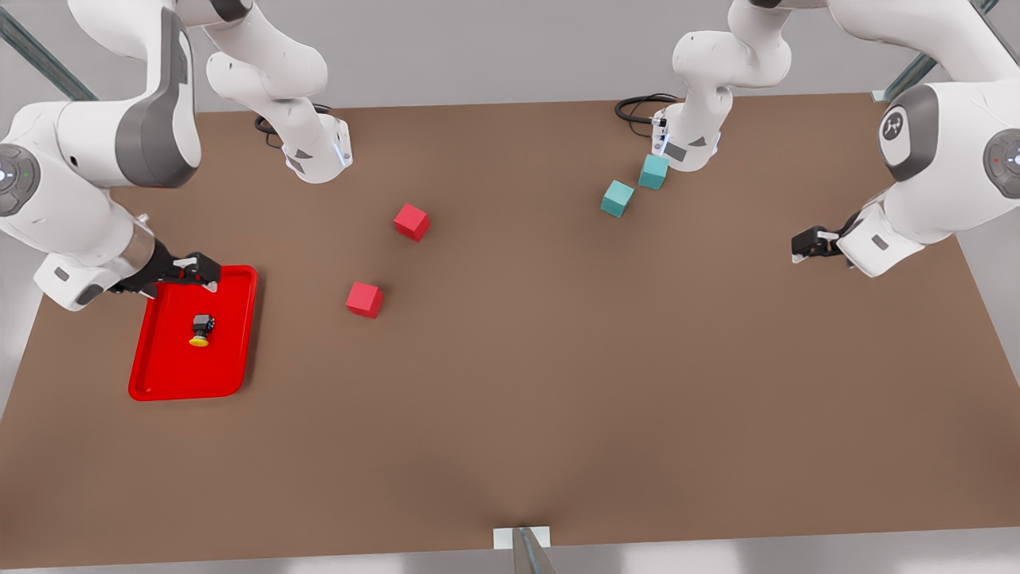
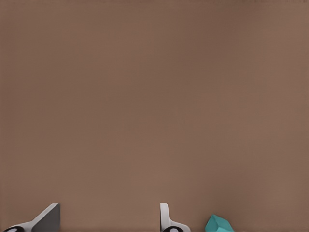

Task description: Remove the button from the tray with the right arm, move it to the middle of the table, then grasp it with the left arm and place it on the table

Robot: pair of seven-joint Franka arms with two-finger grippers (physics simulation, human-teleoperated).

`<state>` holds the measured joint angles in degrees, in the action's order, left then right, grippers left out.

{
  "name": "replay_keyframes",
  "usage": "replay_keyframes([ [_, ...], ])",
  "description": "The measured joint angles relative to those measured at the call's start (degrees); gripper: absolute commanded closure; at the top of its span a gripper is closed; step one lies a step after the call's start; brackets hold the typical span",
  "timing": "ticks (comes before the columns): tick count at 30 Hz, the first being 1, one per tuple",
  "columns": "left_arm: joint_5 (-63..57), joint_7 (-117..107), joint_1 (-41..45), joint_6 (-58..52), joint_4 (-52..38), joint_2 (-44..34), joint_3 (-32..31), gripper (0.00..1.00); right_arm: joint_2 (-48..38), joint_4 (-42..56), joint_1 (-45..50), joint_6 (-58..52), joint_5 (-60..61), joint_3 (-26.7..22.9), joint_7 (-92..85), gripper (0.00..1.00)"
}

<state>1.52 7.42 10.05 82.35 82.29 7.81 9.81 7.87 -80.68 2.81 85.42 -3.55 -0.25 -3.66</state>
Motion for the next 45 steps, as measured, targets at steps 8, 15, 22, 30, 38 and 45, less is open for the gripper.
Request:
replay_keyframes([
  [8,0.0,-0.2,0.0,0.2,0.0,0.4,0.0,0.0,4.5,-20.6,-11.4,11.6,-0.3,-0.2,-0.4,0.0],
  [15,0.2,-0.3,0.0,0.3,0.0,0.6,0.0,0.0,13.4,-26.8,-18.1,27.0,-1.2,-0.5,-1.0,0.0],
  [22,0.2,-0.4,0.0,0.3,0.0,0.6,0.0,0.0,15.1,-35.5,-22.4,42.6,-0.6,-0.5,-3.1,0.0],
  [30,0.2,-0.5,0.0,0.3,0.0,0.9,0.0,0.0,16.0,-39.4,-24.8,49.2,-0.2,-0.4,-13.6,0.0],
  [38,0.2,-0.5,0.0,0.3,0.0,1.0,0.0,0.0,16.9,-40.2,-26.0,51.1,-0.1,-0.5,-22.1,0.0],
  [45,0.2,-0.5,-0.1,0.3,0.0,1.0,0.0,0.0,19.0,-40.1,-26.0,51.4,-0.1,-0.4,-24.9,0.0],
])
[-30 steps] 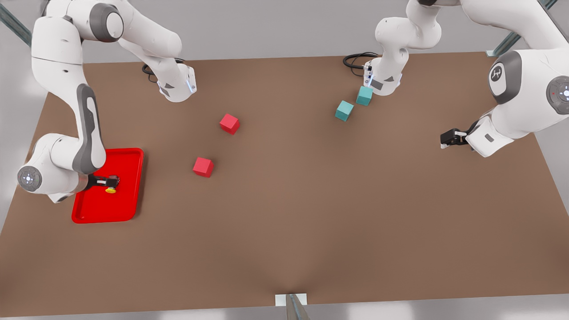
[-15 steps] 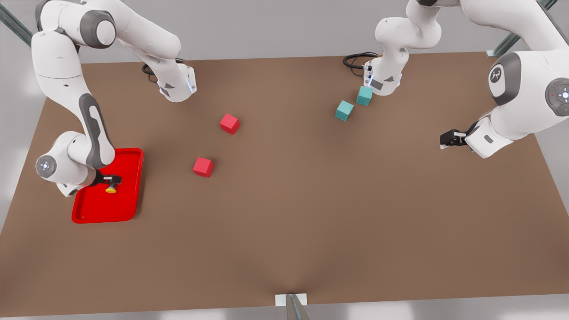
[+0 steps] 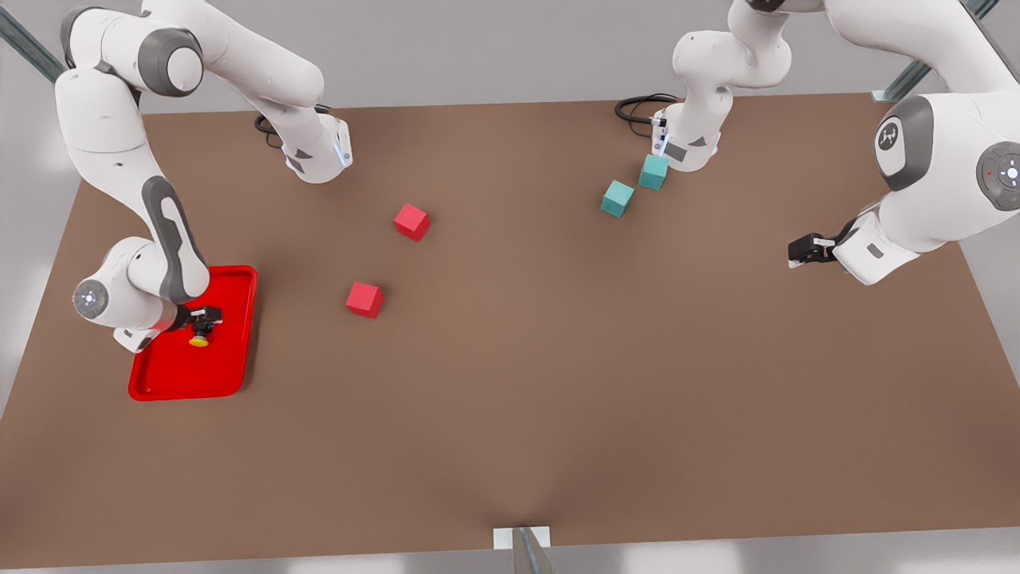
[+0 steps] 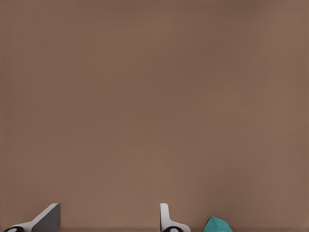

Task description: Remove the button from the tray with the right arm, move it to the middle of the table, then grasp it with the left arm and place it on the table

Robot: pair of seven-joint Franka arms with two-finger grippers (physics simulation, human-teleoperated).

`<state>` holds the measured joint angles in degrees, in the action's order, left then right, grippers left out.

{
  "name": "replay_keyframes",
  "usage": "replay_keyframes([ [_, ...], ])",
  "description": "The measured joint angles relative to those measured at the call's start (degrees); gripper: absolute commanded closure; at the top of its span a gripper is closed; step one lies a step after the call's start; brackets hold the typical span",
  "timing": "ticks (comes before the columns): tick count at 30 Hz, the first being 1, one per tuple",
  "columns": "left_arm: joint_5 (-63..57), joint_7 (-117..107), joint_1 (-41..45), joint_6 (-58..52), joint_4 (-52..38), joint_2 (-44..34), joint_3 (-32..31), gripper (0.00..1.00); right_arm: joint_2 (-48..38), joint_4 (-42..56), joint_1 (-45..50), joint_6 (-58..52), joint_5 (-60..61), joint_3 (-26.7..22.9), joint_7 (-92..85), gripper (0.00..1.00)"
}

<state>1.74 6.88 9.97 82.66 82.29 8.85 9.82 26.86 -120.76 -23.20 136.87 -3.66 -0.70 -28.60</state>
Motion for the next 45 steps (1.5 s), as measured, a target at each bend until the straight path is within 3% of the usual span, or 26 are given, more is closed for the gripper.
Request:
replay_keyframes([
  [8,0.2,0.0,0.0,0.0,0.0,0.1,0.0,0.0,0.9,0.0,-0.3,-0.1,-0.1,0.0,2.2,0.0],
  [9,0.2,0.0,0.0,0.0,0.0,0.1,0.0,0.0,1.0,0.0,-0.4,-0.1,-0.1,0.0,2.4,0.29],
  [10,0.2,0.0,0.0,0.0,0.0,0.1,0.0,0.0,1.0,0.1,-0.4,-0.1,-0.1,0.0,2.6,0.43],
  [11,0.2,0.0,0.0,0.0,0.0,0.1,0.0,0.0,1.0,0.1,-0.4,-0.1,-0.1,0.0,2.7,0.5],
  [13,0.2,0.0,0.0,0.0,0.0,0.1,0.0,0.0,1.0,0.2,-0.4,-0.2,0.2,0.0,2.8,0.54],
  [24,0.2,0.0,0.0,0.0,0.0,0.1,0.0,0.0,0.7,0.3,1.3,0.2,-0.1,0.0,3.7,0.54],
  [30,0.2,0.0,0.0,0.1,0.0,0.2,0.0,0.0,-3.3,0.0,6.8,-0.1,0.1,0.0,3.8,0.57],
  [34,0.2,0.0,-0.2,0.2,0.0,0.3,0.0,0.0,-11.9,1.4,22.0,-3.4,0.9,0.6,4.9,0.57],
  [37,0.2,0.0,-0.2,0.3,0.0,0.6,0.1,0.0,-13.3,6.9,37.3,-6.4,2.9,0.8,8.3,0.57],
  [41,0.2,0.0,-0.2,0.3,0.0,0.6,0.1,0.0,-6.0,21.4,52.7,-10.7,5.9,0.8,16.8,0.56],
  [45,0.2,0.0,-0.2,0.4,0.0,0.7,0.1,0.0,6.0,36.4,60.2,-13.0,10.4,2.0,27.3,0.56],
])
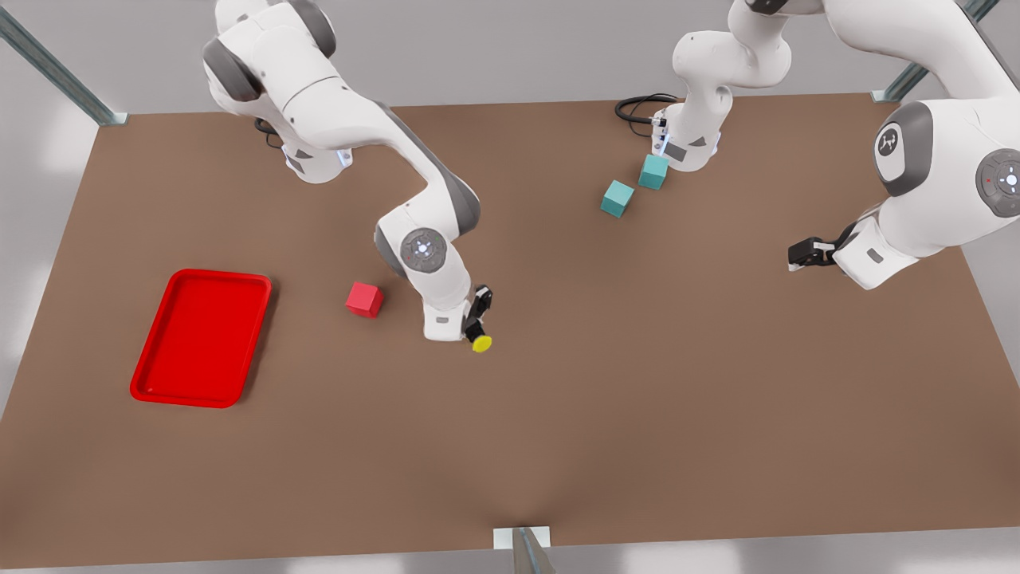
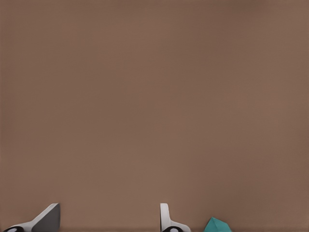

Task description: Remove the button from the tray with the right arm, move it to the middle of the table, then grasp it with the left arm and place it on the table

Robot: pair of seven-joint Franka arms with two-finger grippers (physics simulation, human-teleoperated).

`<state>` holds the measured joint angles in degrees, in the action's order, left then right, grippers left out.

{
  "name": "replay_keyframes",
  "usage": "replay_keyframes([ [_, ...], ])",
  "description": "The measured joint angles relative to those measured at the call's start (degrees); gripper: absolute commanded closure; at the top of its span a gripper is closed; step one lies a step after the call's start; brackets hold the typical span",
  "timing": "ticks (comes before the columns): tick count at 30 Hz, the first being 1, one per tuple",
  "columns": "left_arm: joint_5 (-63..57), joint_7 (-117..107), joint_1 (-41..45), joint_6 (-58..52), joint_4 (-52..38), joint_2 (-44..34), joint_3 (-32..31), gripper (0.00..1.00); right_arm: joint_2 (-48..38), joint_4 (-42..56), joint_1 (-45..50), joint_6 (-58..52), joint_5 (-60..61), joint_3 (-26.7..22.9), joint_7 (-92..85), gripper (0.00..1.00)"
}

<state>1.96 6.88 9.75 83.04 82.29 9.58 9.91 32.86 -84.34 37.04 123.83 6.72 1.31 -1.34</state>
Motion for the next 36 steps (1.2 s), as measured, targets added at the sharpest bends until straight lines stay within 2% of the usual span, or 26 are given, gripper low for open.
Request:
replay_keyframes([
  [5,0.0,0.0,-0.1,0.1,0.0,0.6,0.0,0.0,13.0,14.6,8.2,-0.3,4.9,-0.2,11.3,0.56],
  [11,0.0,0.0,-0.1,0.2,0.0,1.0,0.0,0.0,20.5,16.4,11.1,3.3,6.1,-0.2,21.2,0.55],
  [13,0.0,0.0,-0.1,0.3,0.0,1.0,0.0,0.0,21.4,16.2,11.2,4.6,6.2,-0.2,23.7,0.49],
  [14,0.1,0.0,-0.1,0.3,0.0,1.1,0.0,0.0,21.9,16.1,11.2,5.1,6.2,-0.2,24.8,0.36],
  [17,0.1,0.0,-0.1,0.4,0.0,1.1,0.0,0.0,22.5,15.9,11.2,6.1,6.3,-0.2,27.7,0.11],
  [18,0.1,0.0,-0.1,0.5,0.0,1.1,0.0,0.0,22.5,15.8,11.2,6.4,6.3,-0.2,28.4,0.03],
  [19,0.1,0.0,-0.2,0.5,0.0,1.1,0.0,0.0,22.5,15.8,11.3,6.6,6.3,-0.2,29.2,0.0],
  [36,0.1,0.0,-0.1,0.7,0.0,1.4,0.0,0.0,21.9,14.7,11.9,7.4,6.5,-0.4,30.8,0.0],
])
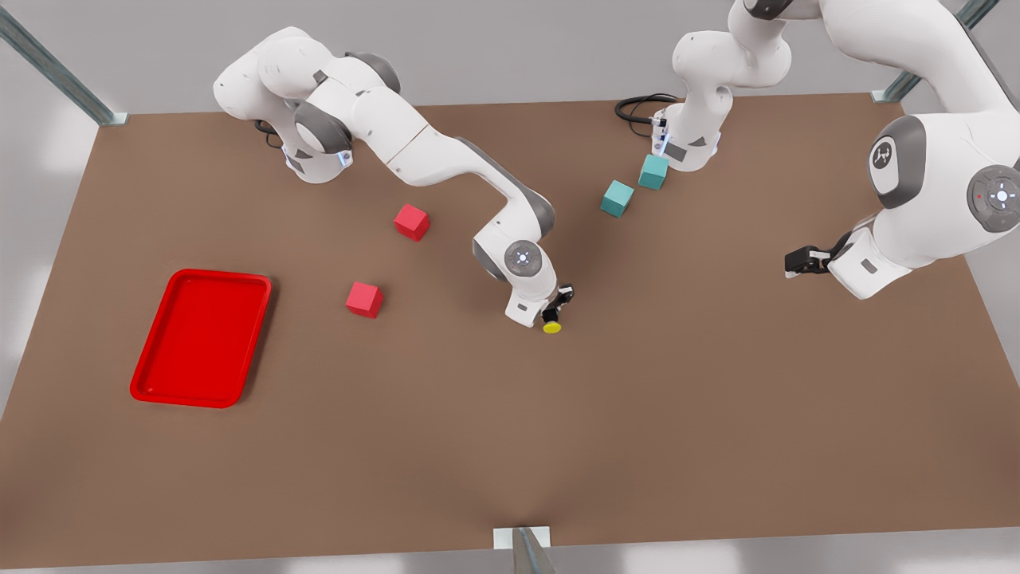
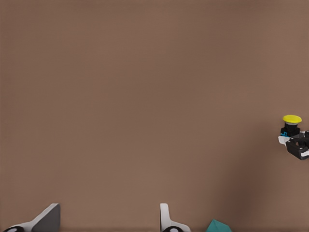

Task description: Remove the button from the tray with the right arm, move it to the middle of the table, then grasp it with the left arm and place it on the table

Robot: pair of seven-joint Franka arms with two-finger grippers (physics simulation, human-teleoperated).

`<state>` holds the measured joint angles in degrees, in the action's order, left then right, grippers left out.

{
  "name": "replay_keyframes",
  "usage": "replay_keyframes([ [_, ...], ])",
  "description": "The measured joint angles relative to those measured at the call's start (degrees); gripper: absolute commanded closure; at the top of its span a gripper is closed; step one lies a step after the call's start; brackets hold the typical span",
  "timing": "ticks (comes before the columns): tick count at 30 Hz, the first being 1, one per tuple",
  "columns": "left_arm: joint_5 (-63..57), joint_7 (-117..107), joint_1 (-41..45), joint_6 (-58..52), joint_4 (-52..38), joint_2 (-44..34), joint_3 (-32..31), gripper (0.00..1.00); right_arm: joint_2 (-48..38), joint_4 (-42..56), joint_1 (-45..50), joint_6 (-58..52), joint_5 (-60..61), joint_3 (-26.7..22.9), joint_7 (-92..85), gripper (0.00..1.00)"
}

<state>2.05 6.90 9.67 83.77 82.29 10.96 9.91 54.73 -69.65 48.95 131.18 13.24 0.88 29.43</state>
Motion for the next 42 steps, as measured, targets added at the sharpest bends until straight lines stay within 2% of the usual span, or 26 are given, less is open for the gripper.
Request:
replay_keyframes([
  [1,0.0,0.0,0.0,0.0,0.0,0.0,0.0,0.0,0.0,0.0,0.0,0.0,0.3,0.0,0.0,0.39],
  [2,0.0,0.0,0.0,0.0,0.0,0.0,0.0,0.0,0.0,0.0,0.0,-0.1,0.7,0.0,0.0,0.0],
  [9,0.0,0.0,0.0,0.0,0.0,0.1,0.0,0.0,0.0,0.0,0.3,-0.1,1.3,-0.1,-0.3,0.0],
  [10,0.0,0.0,0.0,0.0,0.0,0.1,0.0,0.0,0.0,0.0,0.3,-0.2,1.5,0.0,-0.3,0.56],
  [11,0.0,0.0,0.0,0.0,0.0,0.1,0.0,0.0,-0.1,0.0,0.3,-0.5,1.7,0.0,-0.3,0.64],
  [12,0.0,0.0,-0.1,0.0,0.0,0.1,0.0,0.0,-0.1,0.0,0.3,-0.8,1.8,0.0,-0.4,0.63],
  [13,0.0,0.0,-0.1,0.0,0.0,0.1,0.0,0.0,-0.1,0.0,0.3,-1.0,1.9,0.0,-0.4,0.04],
  [14,0.0,0.0,-0.1,0.0,0.0,0.2,0.0,0.0,-0.1,0.0,0.2,-1.2,1.8,0.0,-0.4,0.0],
  [16,0.0,0.0,0.0,0.0,0.0,0.4,0.0,0.0,-0.4,0.3,-0.3,-2.5,1.5,-0.1,-0.5,0.0],
  [17,0.0,0.0,0.0,0.0,0.0,0.4,0.0,0.0,-0.5,0.5,-0.6,-3.8,0.9,0.0,-0.6,0.7],
  [18,0.0,0.0,0.0,0.0,0.0,0.4,0.0,0.0,-0.6,0.7,-0.8,-5.5,0.5,0.0,-0.5,0.74],
  [19,0.0,0.0,0.0,0.0,0.0,0.4,0.0,0.0,-0.6,1.0,-0.8,-7.0,0.1,0.0,-0.5,0.0],
  [28,0.0,0.0,-0.1,0.0,0.0,0.5,0.1,0.0,-0.5,1.7,0.3,-17.5,-6.2,0.4,-2.9,0.0],
  [42,0.0,0.0,-0.1,0.0,0.0,0.5,0.1,0.0,2.6,2.3,-0.1,-17.3,-7.4,0.4,-3.8,0.0],
])
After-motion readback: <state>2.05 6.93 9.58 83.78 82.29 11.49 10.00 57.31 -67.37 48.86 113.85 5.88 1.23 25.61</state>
